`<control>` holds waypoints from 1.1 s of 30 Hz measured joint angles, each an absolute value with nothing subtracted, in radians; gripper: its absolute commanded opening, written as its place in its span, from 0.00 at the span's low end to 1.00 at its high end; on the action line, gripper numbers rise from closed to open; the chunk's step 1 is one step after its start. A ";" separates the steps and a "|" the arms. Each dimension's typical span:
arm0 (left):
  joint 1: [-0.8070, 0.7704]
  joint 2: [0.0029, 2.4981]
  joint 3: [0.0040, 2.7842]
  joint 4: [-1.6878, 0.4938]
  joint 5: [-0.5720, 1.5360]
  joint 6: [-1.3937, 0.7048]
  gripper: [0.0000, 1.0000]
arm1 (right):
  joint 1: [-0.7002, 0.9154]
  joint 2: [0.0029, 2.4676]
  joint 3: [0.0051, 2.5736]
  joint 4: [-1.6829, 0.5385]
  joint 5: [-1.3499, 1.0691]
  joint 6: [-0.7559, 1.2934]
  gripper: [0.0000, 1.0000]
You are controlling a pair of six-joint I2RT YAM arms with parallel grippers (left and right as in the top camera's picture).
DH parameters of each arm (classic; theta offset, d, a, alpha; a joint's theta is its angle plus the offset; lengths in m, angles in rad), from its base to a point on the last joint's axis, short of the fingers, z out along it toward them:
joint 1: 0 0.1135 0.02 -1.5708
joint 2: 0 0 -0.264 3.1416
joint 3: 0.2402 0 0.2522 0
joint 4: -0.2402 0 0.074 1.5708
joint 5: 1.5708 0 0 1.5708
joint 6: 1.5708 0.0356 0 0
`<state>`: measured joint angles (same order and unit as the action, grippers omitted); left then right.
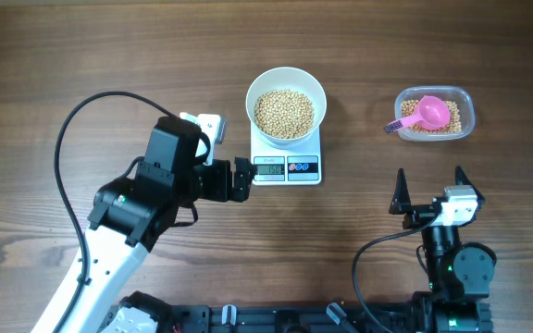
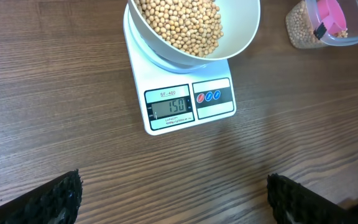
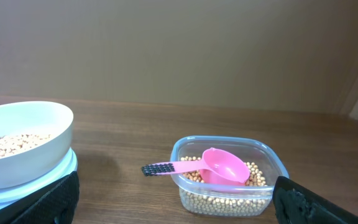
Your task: Scoop item into bowl and weigh 150g on scale
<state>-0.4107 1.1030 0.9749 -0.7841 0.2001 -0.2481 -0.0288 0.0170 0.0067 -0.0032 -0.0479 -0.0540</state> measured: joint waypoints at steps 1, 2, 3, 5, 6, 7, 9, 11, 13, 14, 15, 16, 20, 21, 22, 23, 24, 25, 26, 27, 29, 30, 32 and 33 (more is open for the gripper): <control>-0.411 1.103 0.975 -0.784 0.200 -0.248 1.00 | -0.029 0.017 0.007 -0.003 -0.048 -0.054 1.00; -0.411 1.103 0.975 -0.784 0.200 -0.248 1.00 | -0.029 0.017 0.007 -0.003 -0.048 -0.054 1.00; -0.411 1.103 0.975 -0.784 0.200 -0.248 1.00 | -0.029 0.017 0.007 -0.003 -0.048 -0.054 1.00; -0.411 1.103 0.975 -0.784 0.200 -0.248 1.00 | -0.029 0.017 0.007 -0.003 -0.048 -0.054 1.00; -0.411 1.103 0.975 -0.784 0.200 -0.248 1.00 | -0.029 0.017 0.007 -0.003 -0.048 -0.054 1.00; -0.411 1.103 0.975 -0.784 0.200 -0.248 1.00 | -0.029 0.017 0.007 -0.003 -0.048 -0.054 1.00; -0.411 1.103 0.975 -0.784 0.200 -0.248 1.00 | -0.029 0.017 0.007 -0.003 -0.048 -0.054 1.00; -0.411 1.103 0.975 -0.784 0.200 -0.248 1.00 | -0.029 0.017 0.007 -0.003 -0.048 -0.054 1.00; -0.411 1.103 0.975 -0.784 0.200 -0.248 1.00 | -0.029 0.017 0.007 -0.003 -0.048 -0.054 1.00; -0.411 1.103 0.975 -0.784 0.200 -0.248 1.00 | -0.029 0.017 0.007 -0.003 -0.048 -0.054 1.00; -0.411 1.103 0.975 -0.784 0.200 -0.248 1.00 | -0.029 0.017 0.007 -0.003 -0.048 -0.054 1.00; -0.411 1.103 0.975 -0.784 0.200 -0.248 1.00 | -0.029 0.017 0.007 -0.003 -0.048 -0.054 1.00; -0.411 1.103 0.975 -0.784 0.200 -0.248 1.00 | -0.029 0.017 0.007 -0.003 -0.048 -0.054 1.00; -0.411 1.103 0.975 -0.785 0.200 -0.248 1.00 | -0.029 0.017 0.007 -0.003 -0.048 -0.054 1.00; -0.411 1.103 0.975 -0.789 0.200 -0.248 1.00 | -0.029 0.017 0.007 -0.003 -0.048 -0.054 1.00; -0.411 1.103 0.975 -0.800 0.200 -0.248 1.00 | -0.029 0.017 0.007 -0.003 -0.048 -0.054 1.00; -0.411 1.103 0.975 -0.810 0.200 -0.248 1.00 | -0.029 0.017 0.007 -0.003 -0.048 -0.054 1.00; -0.411 1.103 0.975 -0.817 0.200 -0.248 1.00 | -0.029 0.017 0.007 -0.003 -0.048 -0.054 1.00; -0.411 1.103 0.975 -0.818 0.200 -0.248 1.00 | -0.029 0.017 0.007 -0.003 -0.048 -0.054 1.00; -0.411 1.103 0.975 -0.818 0.200 -0.248 1.00 | -0.029 0.017 0.007 -0.003 -0.048 -0.054 1.00; -0.411 1.103 0.975 -0.820 0.200 -0.248 1.00 | -0.029 0.017 0.007 -0.003 -0.048 -0.054 1.00; -0.411 1.103 0.975 -0.825 0.200 -0.248 1.00 | -0.029 0.017 0.007 -0.003 -0.048 -0.054 1.00; -0.411 1.103 0.975 -0.843 0.200 -0.248 1.00 | -0.029 0.017 0.007 -0.003 -0.048 -0.054 1.00; -0.411 1.102 0.975 -0.854 0.200 -0.248 1.00 | -0.029 0.017 0.007 -0.003 -0.048 -0.054 0.99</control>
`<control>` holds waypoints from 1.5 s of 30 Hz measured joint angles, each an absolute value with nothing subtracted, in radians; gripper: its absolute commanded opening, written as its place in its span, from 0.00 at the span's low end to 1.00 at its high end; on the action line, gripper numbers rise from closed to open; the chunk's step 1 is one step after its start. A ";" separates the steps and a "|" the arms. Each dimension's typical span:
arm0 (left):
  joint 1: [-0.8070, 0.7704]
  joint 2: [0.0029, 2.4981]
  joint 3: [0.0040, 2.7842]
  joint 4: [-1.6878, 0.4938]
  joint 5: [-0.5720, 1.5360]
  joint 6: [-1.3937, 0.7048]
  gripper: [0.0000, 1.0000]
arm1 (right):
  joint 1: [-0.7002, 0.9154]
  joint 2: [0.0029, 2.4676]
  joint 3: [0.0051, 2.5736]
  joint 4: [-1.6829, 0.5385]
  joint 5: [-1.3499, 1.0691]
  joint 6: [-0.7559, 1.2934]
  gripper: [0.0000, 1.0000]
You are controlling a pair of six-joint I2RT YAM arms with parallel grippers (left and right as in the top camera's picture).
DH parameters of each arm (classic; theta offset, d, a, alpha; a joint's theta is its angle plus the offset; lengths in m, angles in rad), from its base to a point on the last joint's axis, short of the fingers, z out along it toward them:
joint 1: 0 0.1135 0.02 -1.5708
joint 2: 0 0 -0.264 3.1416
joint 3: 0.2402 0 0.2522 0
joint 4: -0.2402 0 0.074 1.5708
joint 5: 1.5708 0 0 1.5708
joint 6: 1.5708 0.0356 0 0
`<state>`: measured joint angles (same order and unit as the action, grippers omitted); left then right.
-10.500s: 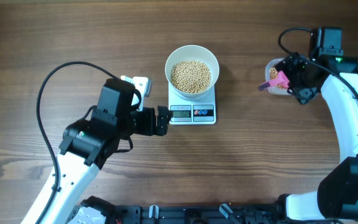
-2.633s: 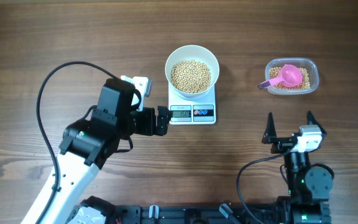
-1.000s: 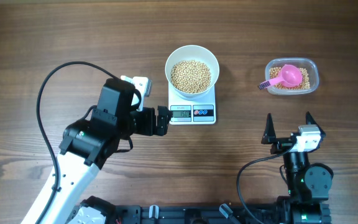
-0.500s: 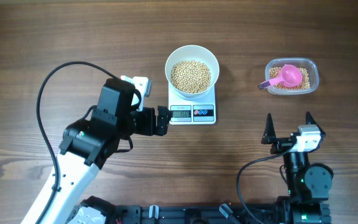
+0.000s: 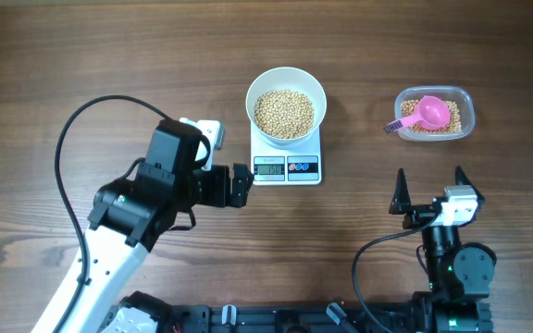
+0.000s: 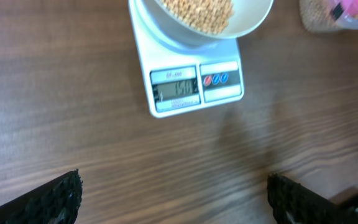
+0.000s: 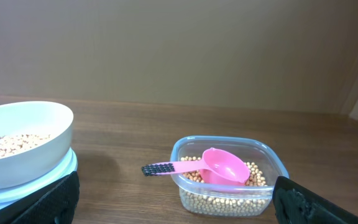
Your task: Scoop item into bowl and weigh 150g on scale
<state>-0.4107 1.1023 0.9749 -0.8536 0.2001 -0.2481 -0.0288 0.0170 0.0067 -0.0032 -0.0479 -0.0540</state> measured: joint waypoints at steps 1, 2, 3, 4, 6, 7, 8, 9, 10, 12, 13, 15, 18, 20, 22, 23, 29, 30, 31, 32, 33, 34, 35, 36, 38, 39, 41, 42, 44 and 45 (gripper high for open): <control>-0.411 1.101 0.975 -0.871 0.200 -0.248 1.00 | -0.029 0.017 0.007 -0.003 -0.048 -0.054 1.00; -0.411 1.097 0.975 -0.885 0.200 -0.248 1.00 | -0.029 0.017 0.007 -0.003 -0.048 -0.054 1.00; -0.411 1.089 0.975 -0.905 0.200 -0.248 1.00 | -0.029 0.017 0.007 -0.003 -0.048 -0.054 1.00; -0.411 1.079 0.975 -0.921 0.200 -0.248 1.00 | -0.029 0.017 0.007 -0.003 -0.048 -0.054 1.00; -0.411 1.039 0.975 -0.963 0.200 -0.248 1.00 | -0.029 0.017 0.007 -0.003 -0.048 -0.054 1.00; -0.411 1.015 0.975 -0.978 0.200 -0.248 1.00 | -0.029 0.017 0.007 -0.003 -0.048 -0.054 1.00; -0.411 0.990 0.975 -0.993 0.200 -0.248 1.00 | -0.029 0.017 0.007 -0.003 -0.048 -0.054 1.00; -0.411 0.956 0.975 -1.006 0.200 -0.242 1.00 | -0.029 0.017 0.007 -0.003 -0.048 -0.054 1.00; -0.411 0.916 0.975 -1.016 0.200 -0.231 1.00 | -0.029 0.017 0.007 -0.003 -0.048 -0.054 1.00; -0.411 0.852 0.975 -1.024 0.200 -0.188 1.00 | -0.029 0.017 0.007 -0.003 -0.048 -0.054 1.00; -0.410 0.826 0.975 -1.026 0.200 -0.163 1.00 | -0.029 0.017 0.007 -0.003 -0.048 -0.054 1.00; -0.408 0.768 0.974 -1.024 0.200 -0.091 1.00 | -0.029 0.017 0.007 -0.003 -0.048 -0.054 1.00; -0.380 0.704 0.947 -0.990 0.207 -0.034 1.00 | -0.029 0.017 0.007 -0.003 -0.048 -0.054 0.99; -0.351 0.668 0.913 -0.941 0.208 -0.010 1.00 | -0.029 0.017 0.007 -0.003 -0.048 -0.054 1.00; -0.318 0.625 0.866 -0.875 0.208 0.006 1.00 | -0.029 0.017 0.007 -0.003 -0.048 -0.054 1.00; -0.303 0.605 0.845 -0.850 0.208 0.012 1.00 | -0.028 0.017 0.007 -0.003 -0.048 -0.054 1.00; -0.233 0.479 0.739 -0.774 0.212 0.026 1.00 | -0.029 0.017 0.007 -0.003 -0.048 -0.054 1.00; -0.215 0.459 0.717 -0.764 0.212 0.026 1.00 | -0.029 0.017 0.007 -0.003 -0.048 -0.054 1.00; -0.196 0.440 0.694 -0.748 0.212 0.026 1.00 | -0.029 0.017 0.007 -0.003 -0.048 -0.054 1.00; -0.171 0.416 0.661 -0.737 0.212 0.026 1.00 | -0.029 0.017 0.007 -0.003 -0.048 -0.054 1.00; -0.158 0.403 0.642 -0.719 0.212 0.026 1.00 | -0.029 0.017 0.007 -0.003 -0.048 -0.054 1.00; -0.145 0.390 0.622 -0.693 0.215 0.027 1.00 | -0.029 0.017 0.007 -0.003 -0.048 -0.054 1.00; -0.126 0.371 0.600 -0.672 0.215 0.027 1.00 | -0.029 0.017 0.007 -0.003 -0.048 -0.054 1.00; -0.111 0.354 0.582 -0.656 0.215 0.027 1.00 | -0.029 0.017 0.007 -0.003 -0.048 -0.054 1.00; -0.081 0.323 0.553 -0.625 0.215 0.029 1.00 | -0.029 0.017 0.007 -0.003 -0.048 -0.054 1.00; -0.070 0.312 0.546 -0.611 0.215 0.030 1.00 | -0.029 0.017 0.007 -0.003 -0.048 -0.054 1.00; -0.054 0.300 0.540 -0.602 0.215 0.030 1.00 | -0.029 0.017 0.007 -0.003 -0.048 -0.054 1.00; -0.042 0.294 0.537 -0.601 0.215 0.030 1.00 | -0.029 0.017 0.007 -0.003 -0.048 -0.054 1.00; -0.022 0.288 0.534 -0.601 0.215 0.030 1.00 | -0.029 0.017 0.007 -0.003 -0.048 -0.054 1.00; -0.016 0.287 0.534 -0.601 0.215 0.030 1.00 | -0.029 0.017 0.007 -0.003 -0.048 -0.054 1.00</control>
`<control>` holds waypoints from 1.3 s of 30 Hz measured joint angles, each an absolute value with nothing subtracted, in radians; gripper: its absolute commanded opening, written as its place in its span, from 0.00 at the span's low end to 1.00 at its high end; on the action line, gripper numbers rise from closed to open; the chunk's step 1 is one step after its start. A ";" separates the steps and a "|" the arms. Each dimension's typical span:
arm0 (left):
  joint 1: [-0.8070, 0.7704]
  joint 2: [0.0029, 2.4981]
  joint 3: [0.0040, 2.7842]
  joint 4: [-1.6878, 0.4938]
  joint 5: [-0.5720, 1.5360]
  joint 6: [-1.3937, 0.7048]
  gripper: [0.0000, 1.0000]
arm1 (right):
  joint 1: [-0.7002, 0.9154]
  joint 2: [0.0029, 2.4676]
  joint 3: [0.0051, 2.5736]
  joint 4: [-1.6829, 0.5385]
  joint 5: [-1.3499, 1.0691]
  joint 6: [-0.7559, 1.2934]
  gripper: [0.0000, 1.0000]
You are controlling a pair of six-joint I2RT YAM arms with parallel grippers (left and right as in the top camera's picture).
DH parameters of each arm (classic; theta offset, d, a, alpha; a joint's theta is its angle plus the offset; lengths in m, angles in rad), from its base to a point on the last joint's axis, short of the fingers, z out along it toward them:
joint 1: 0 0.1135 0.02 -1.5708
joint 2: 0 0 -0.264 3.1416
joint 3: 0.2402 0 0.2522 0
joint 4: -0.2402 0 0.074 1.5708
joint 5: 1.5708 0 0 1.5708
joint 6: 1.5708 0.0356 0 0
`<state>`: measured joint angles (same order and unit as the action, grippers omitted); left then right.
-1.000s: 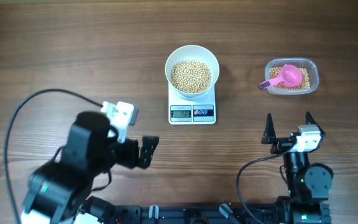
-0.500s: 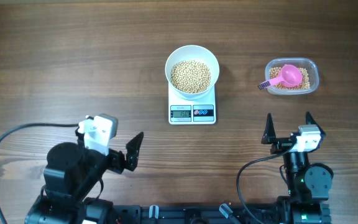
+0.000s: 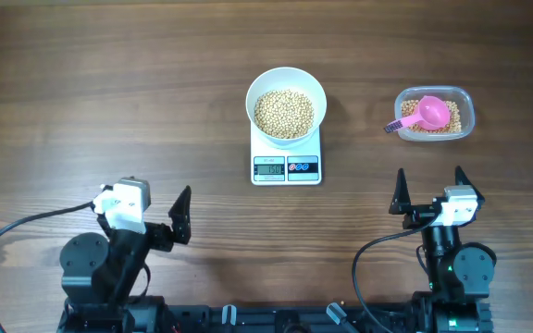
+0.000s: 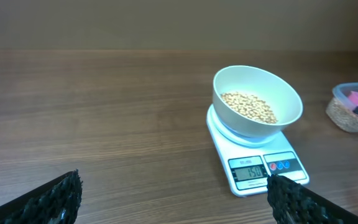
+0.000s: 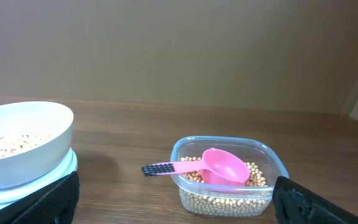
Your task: Scoop item into bowl and weigh 150g on scale
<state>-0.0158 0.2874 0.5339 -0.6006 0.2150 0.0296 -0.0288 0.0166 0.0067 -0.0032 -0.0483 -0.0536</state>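
A white bowl [image 3: 286,105] of soybeans stands on the white scale [image 3: 286,168], whose display [image 4: 251,173] reads 150. The pink scoop [image 3: 430,114] lies in the clear bean container [image 3: 459,125] at the right, its dark handle end sticking out over the rim. My left gripper [image 3: 152,209] is open and empty at the front left, well away from the scale. My right gripper [image 3: 430,190] is open and empty at the front right, short of the container [image 5: 229,180]. The left wrist view shows the bowl [image 4: 257,99] and scale from across the table.
Wood-grain table [image 3: 109,83] all round. A black cable [image 3: 26,231] loops from the left arm at the front left edge. A plain wall lies behind the table in the wrist views.
My left arm has moved from beside the scale's left front back to the front left of the table. Its camera now looks across at the scale. The reading stays 150.
My left gripper stood open just left of the scale's display, which read 150. It was then slightly farther from the scale, and now it is back at the front left. The right arm, scoop and bowl have stayed put.
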 measured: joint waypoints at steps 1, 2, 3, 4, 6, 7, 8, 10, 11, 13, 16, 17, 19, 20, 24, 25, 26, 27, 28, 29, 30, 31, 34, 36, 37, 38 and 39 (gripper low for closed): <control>-0.007 0.287 0.534 -0.600 0.215 0.030 1.00 | -0.029 0.017 0.007 -0.003 -0.048 -0.054 1.00; 0.002 0.284 0.533 -0.600 0.215 0.030 1.00 | -0.029 0.017 0.007 -0.003 -0.048 -0.054 1.00; 0.011 0.279 0.532 -0.599 0.215 0.030 1.00 | -0.029 0.017 0.007 -0.003 -0.048 -0.054 1.00; 0.018 0.270 0.530 -0.598 0.215 0.030 1.00 | -0.029 0.017 0.007 -0.003 -0.048 -0.054 1.00; 0.027 0.253 0.520 -0.598 0.215 0.030 1.00 | -0.029 0.017 0.007 -0.003 -0.048 -0.054 1.00; 0.032 0.241 0.510 -0.598 0.215 0.030 1.00 | -0.029 0.017 0.007 -0.003 -0.048 -0.054 1.00; 0.036 0.230 0.499 -0.598 0.216 0.030 1.00 | -0.029 0.017 0.007 -0.003 -0.048 -0.054 1.00; 0.043 0.211 0.479 -0.598 0.220 0.030 1.00 | -0.029 0.017 0.007 -0.003 -0.048 -0.054 1.00; 0.043 0.204 0.472 -0.597 0.220 0.030 1.00 | -0.029 0.017 0.007 -0.003 -0.048 -0.054 1.00; 0.045 0.186 0.453 -0.588 0.223 0.030 1.00 | -0.029 0.017 0.007 -0.003 -0.048 -0.054 1.00; 0.046 0.165 0.435 -0.565 0.224 0.030 1.00 | -0.029 0.017 0.007 -0.003 -0.048 -0.054 1.00; 0.046 0.162 0.430 -0.553 0.224 0.030 1.00 | -0.029 0.017 0.007 -0.003 -0.048 -0.054 1.00; 0.046 0.154 0.420 -0.525 0.226 0.030 1.00 | -0.029 0.017 0.007 -0.003 -0.048 -0.054 0.99; 0.046 0.147 0.410 -0.500 0.227 0.032 1.00 | -0.029 0.017 0.007 -0.003 -0.048 -0.054 1.00; 0.046 0.106 0.358 -0.425 0.229 0.033 1.00 | -0.029 0.017 0.007 -0.003 -0.048 -0.054 1.00; 0.046 0.093 0.342 -0.407 0.231 0.033 1.00 | -0.029 0.017 0.007 -0.003 -0.048 -0.054 1.00; 0.046 0.081 0.325 -0.391 0.231 0.033 1.00 | -0.029 0.017 0.007 -0.003 -0.048 -0.054 1.00; 0.046 0.069 0.308 -0.372 0.231 0.033 1.00 | -0.029 0.017 0.007 -0.003 -0.048 -0.054 1.00; 0.046 0.062 0.297 -0.364 0.231 0.033 1.00 | -0.029 0.017 0.007 -0.003 -0.048 -0.054 1.00; 0.046 0.054 0.282 -0.347 0.231 0.033 1.00 | -0.029 0.017 0.007 -0.003 -0.048 -0.054 1.00; 0.046 0.045 0.267 -0.330 0.231 0.033 1.00 | -0.029 0.017 0.007 -0.003 -0.048 -0.054 1.00; 0.046 0.041 0.260 -0.320 0.231 0.033 1.00 | -0.029 0.017 0.007 -0.003 -0.048 -0.054 1.00; 0.046 0.026 0.233 -0.275 0.231 0.033 1.00 | -0.029 0.017 0.007 -0.003 -0.048 -0.054 1.00; 0.046 0.025 0.213 -0.240 0.231 0.032 1.00 | -0.029 0.017 0.007 -0.003 -0.048 -0.054 1.00; 0.046 0.025 0.205 -0.225 0.231 0.028 1.00 | -0.029 0.016 0.007 -0.003 -0.048 -0.054 1.00; 0.046 0.025 0.198 -0.214 0.230 0.021 1.00 | -0.029 0.017 0.007 -0.003 -0.048 -0.054 1.00; 0.046 0.025 0.187 -0.192 0.229 0.008 1.00 | -0.029 0.016 0.007 -0.003 -0.048 -0.054 1.00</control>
<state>0.0463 0.0250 0.1871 -0.1921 0.2295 0.0078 -0.0288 0.0162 0.0067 -0.0032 -0.0483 -0.0536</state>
